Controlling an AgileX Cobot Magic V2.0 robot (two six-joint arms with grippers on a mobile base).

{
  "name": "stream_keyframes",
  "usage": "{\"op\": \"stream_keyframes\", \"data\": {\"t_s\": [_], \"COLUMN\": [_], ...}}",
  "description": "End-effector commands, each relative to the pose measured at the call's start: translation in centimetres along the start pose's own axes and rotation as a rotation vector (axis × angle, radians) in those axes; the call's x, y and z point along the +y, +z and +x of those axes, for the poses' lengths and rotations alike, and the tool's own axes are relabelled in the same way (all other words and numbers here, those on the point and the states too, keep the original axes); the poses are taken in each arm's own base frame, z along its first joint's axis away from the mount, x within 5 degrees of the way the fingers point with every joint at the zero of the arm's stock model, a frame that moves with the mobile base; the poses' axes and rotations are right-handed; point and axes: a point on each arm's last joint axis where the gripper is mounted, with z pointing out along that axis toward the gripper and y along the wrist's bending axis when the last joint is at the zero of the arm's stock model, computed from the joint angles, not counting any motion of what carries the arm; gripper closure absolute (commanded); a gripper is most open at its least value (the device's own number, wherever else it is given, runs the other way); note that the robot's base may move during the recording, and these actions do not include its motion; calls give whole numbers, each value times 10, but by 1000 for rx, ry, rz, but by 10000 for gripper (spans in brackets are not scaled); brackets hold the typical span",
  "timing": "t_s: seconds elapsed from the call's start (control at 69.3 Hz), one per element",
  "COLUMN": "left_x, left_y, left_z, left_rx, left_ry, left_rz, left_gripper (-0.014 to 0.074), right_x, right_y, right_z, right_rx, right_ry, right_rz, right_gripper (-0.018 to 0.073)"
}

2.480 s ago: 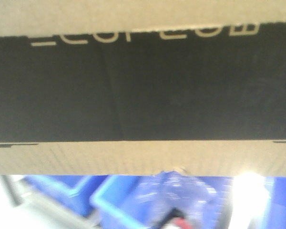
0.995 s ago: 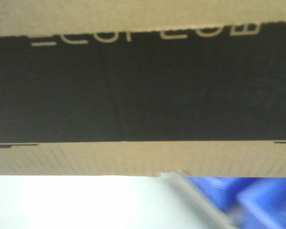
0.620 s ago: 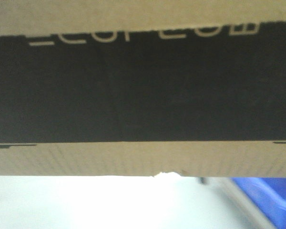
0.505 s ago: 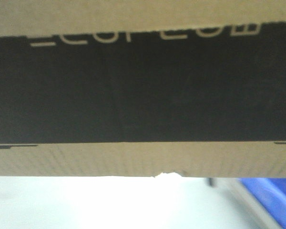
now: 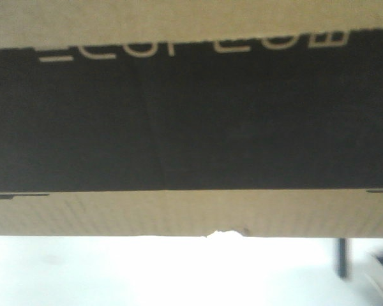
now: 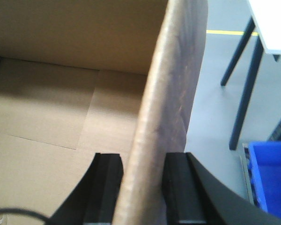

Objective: Grab box from left shelf to table start
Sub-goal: 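Hold the box with both grippers while the base drives away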

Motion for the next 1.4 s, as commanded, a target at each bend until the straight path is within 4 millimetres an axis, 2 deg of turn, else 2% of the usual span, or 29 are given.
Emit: {"op": "stream_keyframes", "data": {"t_s": [0.0,1.384], "left_x": [-13,-13], "left_y": [-12,-12], "left_z": [-20,-20], "left_rx": [-178,-178], "left_ry": [-76,-76], "left_rz": [146,146], "left_gripper": [688,688], "right_x": [4,4], "right_y": [-7,-7], "right_z": [-18,-18], "right_rx": [-149,-148], "right_ry": [-2,-2], "right_rz": [-36,-36], "right_gripper": [504,504]}}
